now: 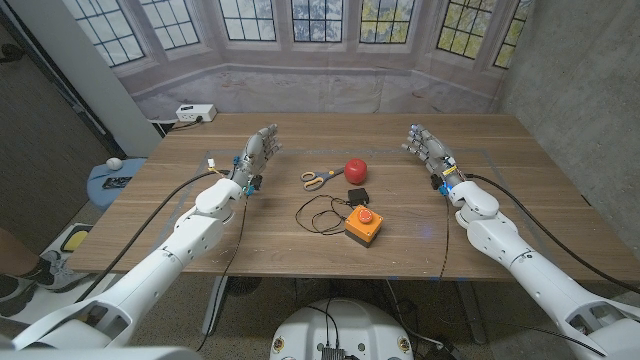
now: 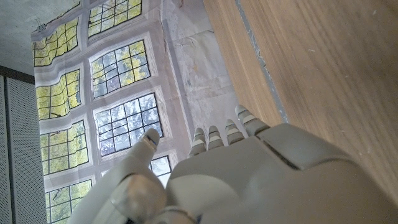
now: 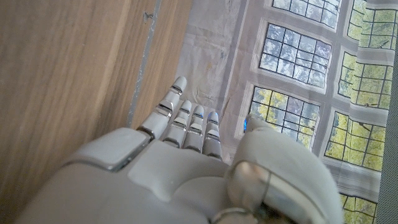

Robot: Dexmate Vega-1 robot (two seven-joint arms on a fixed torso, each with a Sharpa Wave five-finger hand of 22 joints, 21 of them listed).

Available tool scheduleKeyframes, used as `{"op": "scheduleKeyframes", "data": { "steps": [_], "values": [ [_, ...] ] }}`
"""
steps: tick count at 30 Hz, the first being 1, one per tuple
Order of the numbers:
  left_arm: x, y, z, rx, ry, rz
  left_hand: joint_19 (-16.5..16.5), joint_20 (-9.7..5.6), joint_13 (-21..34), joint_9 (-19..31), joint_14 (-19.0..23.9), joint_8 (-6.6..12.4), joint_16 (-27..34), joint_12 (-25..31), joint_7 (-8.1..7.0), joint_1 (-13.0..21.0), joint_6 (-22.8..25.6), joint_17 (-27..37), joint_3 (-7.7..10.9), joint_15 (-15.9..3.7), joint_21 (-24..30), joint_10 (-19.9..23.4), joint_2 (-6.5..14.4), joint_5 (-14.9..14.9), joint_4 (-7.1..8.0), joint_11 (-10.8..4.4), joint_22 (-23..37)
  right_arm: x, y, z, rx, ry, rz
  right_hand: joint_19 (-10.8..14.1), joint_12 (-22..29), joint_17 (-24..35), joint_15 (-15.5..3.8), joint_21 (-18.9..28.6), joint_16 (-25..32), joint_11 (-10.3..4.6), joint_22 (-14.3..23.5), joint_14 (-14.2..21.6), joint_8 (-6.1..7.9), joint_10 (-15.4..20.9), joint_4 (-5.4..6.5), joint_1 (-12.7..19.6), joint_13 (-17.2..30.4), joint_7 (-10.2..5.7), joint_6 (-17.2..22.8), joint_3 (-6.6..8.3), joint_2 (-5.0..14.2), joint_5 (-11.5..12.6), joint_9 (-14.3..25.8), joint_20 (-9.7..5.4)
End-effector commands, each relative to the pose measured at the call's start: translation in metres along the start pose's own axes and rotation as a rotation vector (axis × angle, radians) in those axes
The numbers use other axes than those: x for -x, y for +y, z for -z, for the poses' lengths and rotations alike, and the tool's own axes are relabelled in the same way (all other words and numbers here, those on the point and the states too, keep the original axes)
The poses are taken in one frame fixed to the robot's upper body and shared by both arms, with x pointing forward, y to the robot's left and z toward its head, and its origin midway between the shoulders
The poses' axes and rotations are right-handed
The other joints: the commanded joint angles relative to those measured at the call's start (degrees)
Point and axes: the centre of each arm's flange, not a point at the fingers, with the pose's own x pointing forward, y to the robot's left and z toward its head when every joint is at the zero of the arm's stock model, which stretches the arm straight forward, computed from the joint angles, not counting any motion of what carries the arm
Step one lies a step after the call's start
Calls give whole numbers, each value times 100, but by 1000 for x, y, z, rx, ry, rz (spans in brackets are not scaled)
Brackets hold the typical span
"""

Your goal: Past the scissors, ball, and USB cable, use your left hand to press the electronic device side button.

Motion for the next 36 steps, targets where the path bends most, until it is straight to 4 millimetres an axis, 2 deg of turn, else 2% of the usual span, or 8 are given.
{"op": "scheduleKeyframes", "data": {
  "steps": [1, 17, 36],
  "values": [
    [1, -8, -15, -64, -18, 38, 8, 44, 19, 8, -49, 7, -17, -1, -63, 60, -36, 12, 17, 60, -30, -65, 15, 38, -63, 19, 27, 0, -3, -7, 20, -4, 0, 28, 39, 4, 15, -32, 38, 33, 6, -23, 43, -32, -63, 75, 6, 41, 45, 22, 0, 24, 15, -61],
    [6, -15, -40, -186, -70, 97, -37, 101, 19, 10, -117, -2, -28, -26, -84, 79, -68, 18, 15, 90, -59, -105, 7, 35, -101, 11, 30, -12, 4, -10, 36, 5, -21, 36, 43, -5, 19, -78, 63, 26, 6, -40, 46, -50, -129, 95, 1, 55, 50, 39, 10, 22, 13, -65],
    [28, -26, -74, -308, -110, 207, -42, 116, 19, 11, -110, -6, -16, -24, -94, 95, -90, 19, 9, 83, -67, -83, 0, 35, -137, 1, 32, -17, -1, -17, 62, 5, -25, 54, 40, -14, 39, -130, 84, 49, 7, -65, 43, -87, -201, 114, -3, 67, 42, 56, 15, 22, 11, -55]
  ]
}}
